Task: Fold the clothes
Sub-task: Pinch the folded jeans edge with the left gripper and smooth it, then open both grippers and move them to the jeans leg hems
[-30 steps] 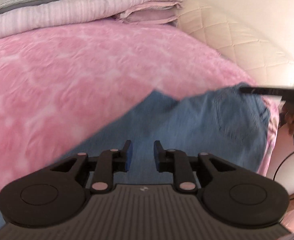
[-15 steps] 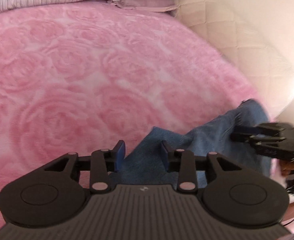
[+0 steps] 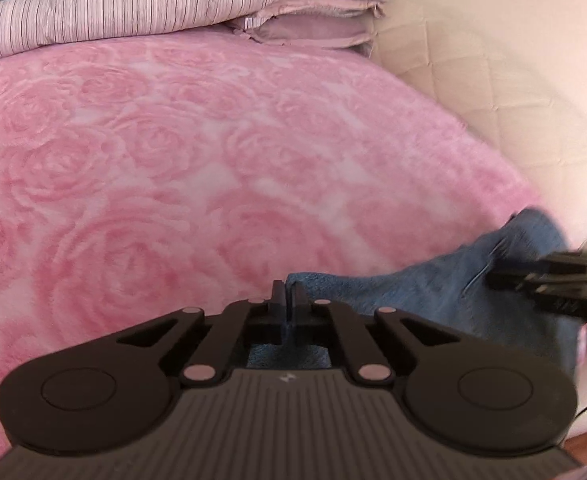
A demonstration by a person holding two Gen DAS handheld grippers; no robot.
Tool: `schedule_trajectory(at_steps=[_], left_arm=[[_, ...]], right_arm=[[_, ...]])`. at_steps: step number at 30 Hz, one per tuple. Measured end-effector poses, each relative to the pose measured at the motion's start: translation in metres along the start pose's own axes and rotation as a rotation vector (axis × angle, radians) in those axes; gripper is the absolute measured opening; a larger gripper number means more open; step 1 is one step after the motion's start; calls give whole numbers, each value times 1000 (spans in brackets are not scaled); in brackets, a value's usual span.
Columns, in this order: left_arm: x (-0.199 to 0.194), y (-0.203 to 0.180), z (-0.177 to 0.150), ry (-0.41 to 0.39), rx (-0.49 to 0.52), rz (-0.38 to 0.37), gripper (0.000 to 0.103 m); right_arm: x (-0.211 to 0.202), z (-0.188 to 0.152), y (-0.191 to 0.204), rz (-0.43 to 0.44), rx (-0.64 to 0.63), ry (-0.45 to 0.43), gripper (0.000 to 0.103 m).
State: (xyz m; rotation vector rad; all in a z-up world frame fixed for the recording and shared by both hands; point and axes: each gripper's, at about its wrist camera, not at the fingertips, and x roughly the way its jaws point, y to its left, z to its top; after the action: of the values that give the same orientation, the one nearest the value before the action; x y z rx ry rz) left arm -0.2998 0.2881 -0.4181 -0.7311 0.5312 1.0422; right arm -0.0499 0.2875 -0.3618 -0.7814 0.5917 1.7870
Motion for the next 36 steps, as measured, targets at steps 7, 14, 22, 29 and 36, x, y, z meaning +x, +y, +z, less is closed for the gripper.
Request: schedule_trajectory(at_steps=[7,14,22,29,36], left_arm=[[-24,-11,-1,-99,37,107,2],[-97,-10,-30,-91,58,167,5],[-149,8,-120,72,-22,342,9],[-236,-10,-160,59,-65,470,28],[-313,-27,-196,-1,-91,536,30]], right_arm=[[2,-1,6,-31,-2,-8,26],[-35,-4,17,-98,98,-35,26],[-52,-54,52,-45,142,30,26],[-117,-68,88,-33,229,3,26],[-159,-104,145,17,231,20,43]])
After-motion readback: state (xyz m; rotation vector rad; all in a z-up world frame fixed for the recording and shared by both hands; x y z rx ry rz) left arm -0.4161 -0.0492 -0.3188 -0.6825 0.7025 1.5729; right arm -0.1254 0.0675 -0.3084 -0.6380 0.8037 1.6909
